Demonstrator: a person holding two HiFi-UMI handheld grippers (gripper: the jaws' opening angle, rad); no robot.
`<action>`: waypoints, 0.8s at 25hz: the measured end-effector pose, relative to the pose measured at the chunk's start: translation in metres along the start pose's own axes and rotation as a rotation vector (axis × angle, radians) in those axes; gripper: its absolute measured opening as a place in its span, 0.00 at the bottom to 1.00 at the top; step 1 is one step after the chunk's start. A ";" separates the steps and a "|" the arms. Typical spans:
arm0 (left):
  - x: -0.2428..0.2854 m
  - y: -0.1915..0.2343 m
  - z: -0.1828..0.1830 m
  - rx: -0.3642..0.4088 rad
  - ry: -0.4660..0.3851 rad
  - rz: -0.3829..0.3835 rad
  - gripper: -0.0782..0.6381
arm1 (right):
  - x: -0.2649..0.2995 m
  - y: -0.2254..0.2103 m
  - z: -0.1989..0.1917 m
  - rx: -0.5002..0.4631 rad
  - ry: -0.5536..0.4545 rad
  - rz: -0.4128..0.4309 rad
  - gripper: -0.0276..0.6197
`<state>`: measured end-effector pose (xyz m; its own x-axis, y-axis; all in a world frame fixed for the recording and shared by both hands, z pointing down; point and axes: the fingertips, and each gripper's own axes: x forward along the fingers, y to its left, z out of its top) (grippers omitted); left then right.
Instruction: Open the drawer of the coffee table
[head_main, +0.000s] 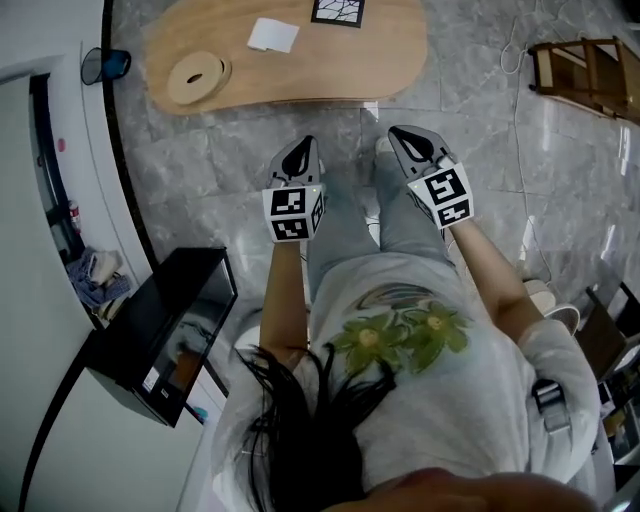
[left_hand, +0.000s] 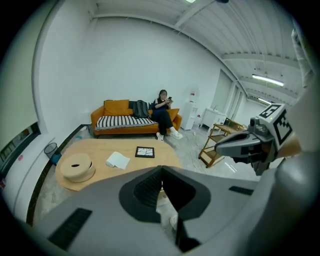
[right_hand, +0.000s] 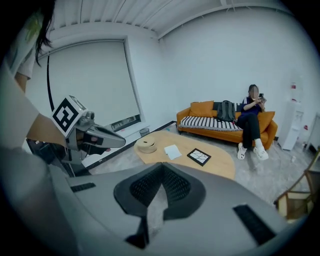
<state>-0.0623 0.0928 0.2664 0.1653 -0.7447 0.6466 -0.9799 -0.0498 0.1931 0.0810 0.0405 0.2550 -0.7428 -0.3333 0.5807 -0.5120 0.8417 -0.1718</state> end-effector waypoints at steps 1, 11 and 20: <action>0.000 0.005 -0.002 0.009 0.009 -0.006 0.13 | 0.005 0.003 0.000 -0.005 0.000 -0.015 0.05; 0.015 0.044 -0.021 0.045 0.053 -0.043 0.16 | 0.036 0.018 -0.019 0.016 0.028 -0.104 0.06; 0.058 0.078 -0.066 0.125 0.152 -0.049 0.35 | 0.078 0.002 -0.064 0.031 0.116 -0.117 0.21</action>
<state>-0.1214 0.0896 0.3672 0.2186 -0.6307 0.7446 -0.9750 -0.1728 0.1399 0.0498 0.0438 0.3511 -0.6236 -0.3754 0.6857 -0.6064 0.7859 -0.1213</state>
